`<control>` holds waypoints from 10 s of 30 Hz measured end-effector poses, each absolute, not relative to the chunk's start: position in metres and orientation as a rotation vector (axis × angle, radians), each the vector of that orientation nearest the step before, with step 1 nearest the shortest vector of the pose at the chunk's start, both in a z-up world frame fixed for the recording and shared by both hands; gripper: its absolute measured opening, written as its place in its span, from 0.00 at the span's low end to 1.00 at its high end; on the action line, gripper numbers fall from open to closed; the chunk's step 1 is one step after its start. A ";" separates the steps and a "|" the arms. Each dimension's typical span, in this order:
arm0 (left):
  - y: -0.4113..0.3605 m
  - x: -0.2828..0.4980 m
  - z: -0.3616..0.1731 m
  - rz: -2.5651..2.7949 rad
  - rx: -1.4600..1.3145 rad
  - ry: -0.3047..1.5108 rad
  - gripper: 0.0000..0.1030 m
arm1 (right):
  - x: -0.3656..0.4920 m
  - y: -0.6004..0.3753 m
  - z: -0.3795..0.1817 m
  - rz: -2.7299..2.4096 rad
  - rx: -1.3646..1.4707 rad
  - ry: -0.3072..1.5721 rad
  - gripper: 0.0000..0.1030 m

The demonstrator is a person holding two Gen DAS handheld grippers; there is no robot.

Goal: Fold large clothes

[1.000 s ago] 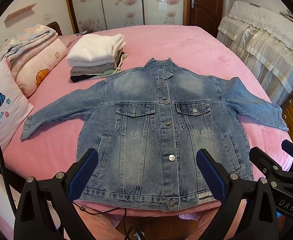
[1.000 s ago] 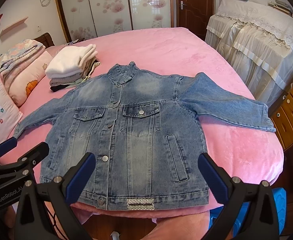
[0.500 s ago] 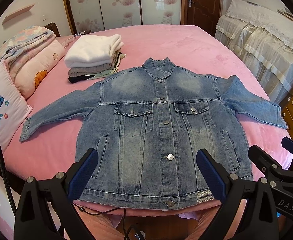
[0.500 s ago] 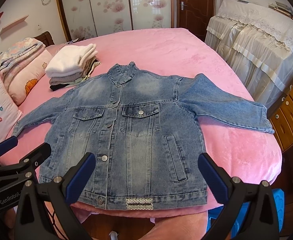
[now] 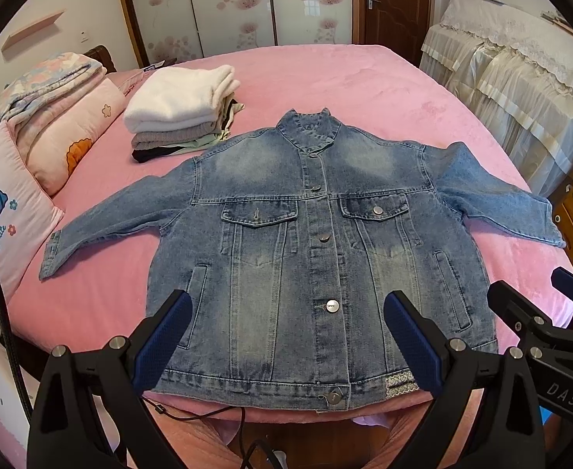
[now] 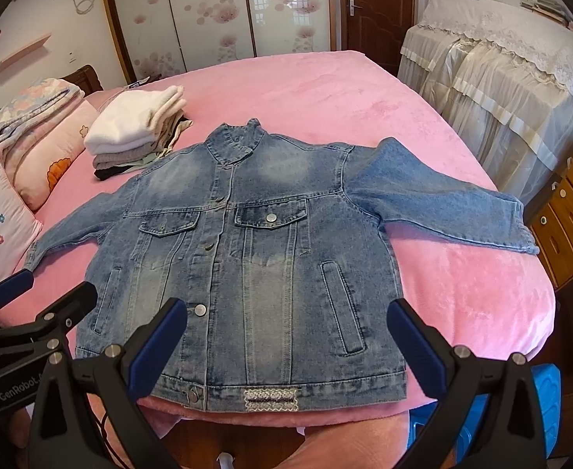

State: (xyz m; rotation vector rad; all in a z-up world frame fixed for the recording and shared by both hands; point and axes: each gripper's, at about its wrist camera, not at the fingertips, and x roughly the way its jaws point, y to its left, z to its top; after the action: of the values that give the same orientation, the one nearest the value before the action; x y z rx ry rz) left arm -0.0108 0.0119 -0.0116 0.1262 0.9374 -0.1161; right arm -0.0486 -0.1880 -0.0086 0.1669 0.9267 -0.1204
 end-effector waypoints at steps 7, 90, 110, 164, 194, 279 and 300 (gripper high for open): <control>0.008 -0.012 -0.013 -0.120 0.138 0.945 0.95 | -0.047 -0.195 -0.013 -0.129 0.186 0.938 1.00; -0.090 0.180 -0.088 -0.094 0.172 1.012 0.83 | 0.144 -0.301 -0.058 -0.007 0.158 0.687 0.10; -0.084 0.207 -0.165 -0.378 -0.153 1.203 0.83 | 0.086 -0.289 -0.144 -0.010 0.216 0.886 0.60; 0.062 0.253 -0.113 -0.435 -0.247 1.064 0.44 | 0.104 -0.322 -0.151 -0.094 0.103 1.021 0.61; 0.047 0.353 -0.177 -0.237 -0.020 1.305 0.06 | 0.299 -0.400 -0.197 -0.208 0.280 1.106 0.58; 0.035 0.099 -0.014 -0.209 0.061 0.978 0.53 | 0.048 -0.227 -0.060 -0.155 0.257 0.946 0.61; 0.370 0.094 0.009 0.243 -0.191 1.062 0.53 | 0.073 0.010 -0.022 0.172 0.020 0.874 0.61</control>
State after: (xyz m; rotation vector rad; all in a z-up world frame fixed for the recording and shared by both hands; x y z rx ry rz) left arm 0.0942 0.3696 0.0088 -0.1915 1.0619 0.2426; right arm 0.0731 0.0100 -0.0222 0.0204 0.8742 0.1720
